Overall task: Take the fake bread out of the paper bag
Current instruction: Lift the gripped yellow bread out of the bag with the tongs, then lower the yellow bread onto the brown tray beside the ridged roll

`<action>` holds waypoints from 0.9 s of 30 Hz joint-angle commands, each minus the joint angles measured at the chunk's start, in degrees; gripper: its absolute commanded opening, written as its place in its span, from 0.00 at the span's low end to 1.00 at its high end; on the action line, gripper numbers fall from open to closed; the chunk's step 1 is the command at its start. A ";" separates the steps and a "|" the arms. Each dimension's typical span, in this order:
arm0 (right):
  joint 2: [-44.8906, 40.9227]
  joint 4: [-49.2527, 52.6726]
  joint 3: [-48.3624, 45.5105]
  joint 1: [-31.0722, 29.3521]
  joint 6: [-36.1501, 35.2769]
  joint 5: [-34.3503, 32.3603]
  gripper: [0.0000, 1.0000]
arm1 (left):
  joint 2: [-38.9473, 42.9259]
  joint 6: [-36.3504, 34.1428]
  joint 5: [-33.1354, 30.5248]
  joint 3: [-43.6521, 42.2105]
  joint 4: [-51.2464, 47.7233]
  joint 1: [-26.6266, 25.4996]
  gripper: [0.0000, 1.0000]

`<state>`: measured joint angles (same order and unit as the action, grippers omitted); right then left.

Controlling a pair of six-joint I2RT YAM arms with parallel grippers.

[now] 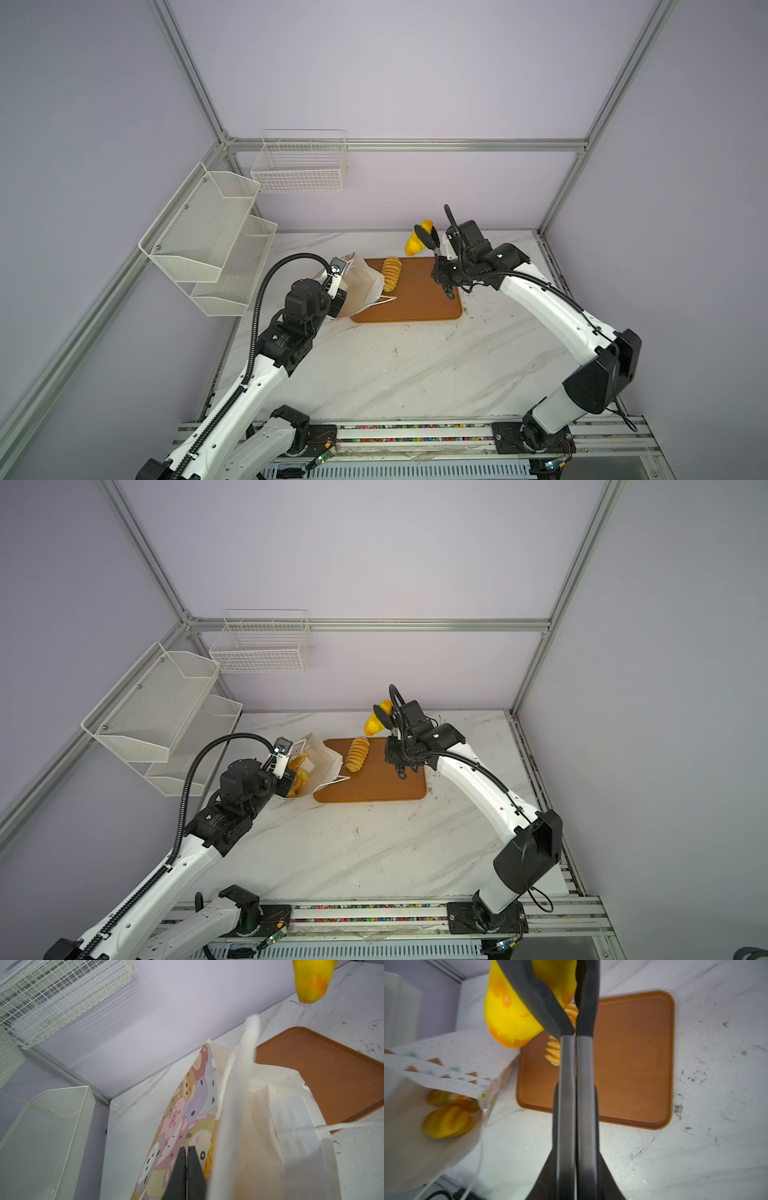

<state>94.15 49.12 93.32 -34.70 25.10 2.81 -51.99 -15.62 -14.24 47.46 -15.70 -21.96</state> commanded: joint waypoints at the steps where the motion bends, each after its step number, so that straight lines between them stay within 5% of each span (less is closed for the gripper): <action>1: 3.29 5.89 1.38 -0.26 -7.17 -6.08 0.00 | 0.57 0.19 -0.87 4.57 -1.04 -0.19 0.00; 27: 24.56 2.96 10.34 -0.20 -12.97 -4.75 0.00 | 0.10 -2.77 -0.79 3.95 -1.20 -0.19 0.00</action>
<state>117.71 53.19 101.03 -34.72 13.28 -1.98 -52.27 -17.61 -14.24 47.46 -16.01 -21.96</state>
